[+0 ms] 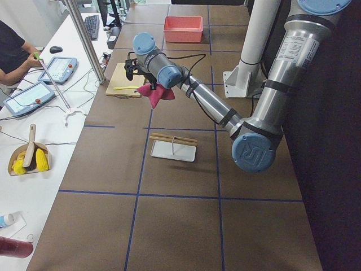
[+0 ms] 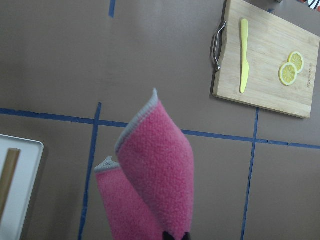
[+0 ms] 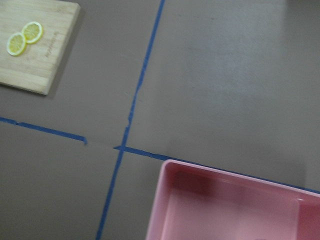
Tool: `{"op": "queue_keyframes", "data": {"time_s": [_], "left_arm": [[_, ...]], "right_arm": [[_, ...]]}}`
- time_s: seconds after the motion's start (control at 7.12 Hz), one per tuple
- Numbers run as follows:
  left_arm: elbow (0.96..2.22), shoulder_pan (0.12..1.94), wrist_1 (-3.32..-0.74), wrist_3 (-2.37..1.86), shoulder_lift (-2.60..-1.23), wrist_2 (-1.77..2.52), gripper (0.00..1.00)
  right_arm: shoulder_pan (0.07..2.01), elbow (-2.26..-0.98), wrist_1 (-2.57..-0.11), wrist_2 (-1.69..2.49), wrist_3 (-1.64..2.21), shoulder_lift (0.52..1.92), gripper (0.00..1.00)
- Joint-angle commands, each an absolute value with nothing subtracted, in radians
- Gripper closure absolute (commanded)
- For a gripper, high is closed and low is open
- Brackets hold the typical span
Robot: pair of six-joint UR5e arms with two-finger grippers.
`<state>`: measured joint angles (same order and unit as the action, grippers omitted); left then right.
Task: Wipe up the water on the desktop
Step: 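Lift the pink cloth with the left gripper while the right arm approaches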
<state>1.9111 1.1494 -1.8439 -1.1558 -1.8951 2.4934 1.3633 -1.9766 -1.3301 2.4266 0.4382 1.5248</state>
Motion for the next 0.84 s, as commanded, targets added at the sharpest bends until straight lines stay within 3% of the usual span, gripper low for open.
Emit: {"op": "queue_keyframes", "data": {"time_s": [0.0,0.28,0.7], "left_arm": [[1.902,1.005,-2.018,-1.461,-1.942,2.309,0.96],[1.884,0.864,-2.025,-1.690,-2.054,2.118,0.97],[1.846,0.809,-2.023,-1.750,-2.127,2.072,0.97]], "right_arm": [[1.190,-2.003,-1.142,2.325,0.691,1.426,0.00],[0.966,-2.036,-1.123,2.080,0.718,1.279,0.00],[0.676,-2.037,-1.121,1.762,0.703,1.145,0.00]]}}
